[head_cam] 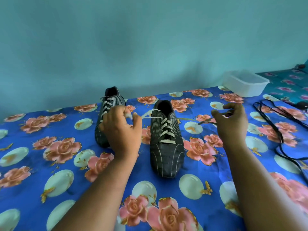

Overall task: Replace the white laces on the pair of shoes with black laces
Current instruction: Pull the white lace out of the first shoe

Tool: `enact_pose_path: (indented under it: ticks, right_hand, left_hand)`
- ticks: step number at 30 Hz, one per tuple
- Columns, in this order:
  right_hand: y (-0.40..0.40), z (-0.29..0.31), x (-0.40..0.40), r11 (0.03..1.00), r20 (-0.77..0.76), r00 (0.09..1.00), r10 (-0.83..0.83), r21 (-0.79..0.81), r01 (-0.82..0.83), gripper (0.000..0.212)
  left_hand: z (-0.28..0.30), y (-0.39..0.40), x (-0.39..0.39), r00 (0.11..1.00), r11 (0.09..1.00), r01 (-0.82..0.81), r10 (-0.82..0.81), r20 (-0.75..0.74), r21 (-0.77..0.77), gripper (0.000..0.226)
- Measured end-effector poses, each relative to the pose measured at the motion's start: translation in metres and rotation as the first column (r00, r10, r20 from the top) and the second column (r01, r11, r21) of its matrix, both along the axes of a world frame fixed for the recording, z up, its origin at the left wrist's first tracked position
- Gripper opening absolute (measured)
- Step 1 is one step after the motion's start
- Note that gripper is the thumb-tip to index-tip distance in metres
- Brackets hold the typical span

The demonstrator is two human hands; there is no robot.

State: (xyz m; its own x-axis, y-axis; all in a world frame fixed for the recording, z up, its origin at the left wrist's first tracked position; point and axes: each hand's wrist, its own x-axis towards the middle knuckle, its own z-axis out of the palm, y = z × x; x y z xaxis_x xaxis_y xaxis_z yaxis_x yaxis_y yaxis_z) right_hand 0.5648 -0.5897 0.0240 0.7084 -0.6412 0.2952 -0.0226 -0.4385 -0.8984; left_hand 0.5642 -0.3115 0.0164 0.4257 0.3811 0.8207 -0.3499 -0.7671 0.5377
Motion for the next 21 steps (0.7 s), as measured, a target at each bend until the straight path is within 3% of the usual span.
enact_pose_path:
  ticks: [2,4,6,8,10,12,17,21]
  right_hand:
    - [0.008,-0.006,0.0,0.98,-0.193,0.981,-0.011,-0.197,-0.028,0.052]
    - [0.021,-0.011,-0.002,0.948,-0.208,0.978,0.009,-0.309,-0.074,0.058]
    - [0.034,-0.013,-0.005,0.895,-0.085,0.99,0.116,-0.424,-0.141,0.049]
    - [0.047,-0.014,-0.007,0.828,0.023,0.961,0.275,-0.513,-0.225,0.032]
    - [0.058,-0.016,-0.009,0.779,0.047,0.912,0.408,-0.538,-0.321,0.027]
    - [0.067,-0.019,-0.009,0.74,0.032,0.878,0.477,-0.554,-0.381,0.027]
    - [0.076,-0.026,-0.005,0.747,0.063,0.878,0.474,-0.557,-0.363,0.017]
    - [0.081,-0.024,-0.005,0.817,0.087,0.892,0.443,-0.45,-0.361,0.013]
  left_hand:
    - [-0.004,-0.006,-0.003,0.982,0.991,-0.066,0.085,-0.17,0.113,0.047]
    - [-0.008,-0.011,-0.006,0.96,0.982,-0.02,0.071,-0.273,0.185,0.067]
    - [-0.009,-0.011,-0.005,0.962,0.969,0.066,0.002,-0.273,0.239,0.06]
    - [-0.013,-0.01,0.0,0.95,0.937,0.245,-0.181,-0.256,0.249,0.039]
    - [-0.019,-0.012,0.004,0.861,0.862,0.464,-0.384,-0.334,0.205,0.029]
    - [-0.027,-0.016,0.006,0.766,0.809,0.574,-0.476,-0.433,0.126,0.038]
    - [-0.035,-0.02,0.009,0.67,0.797,0.599,-0.552,-0.495,-0.078,0.07]
    - [-0.036,-0.024,0.009,0.641,0.803,0.579,-0.555,-0.53,-0.142,0.074]
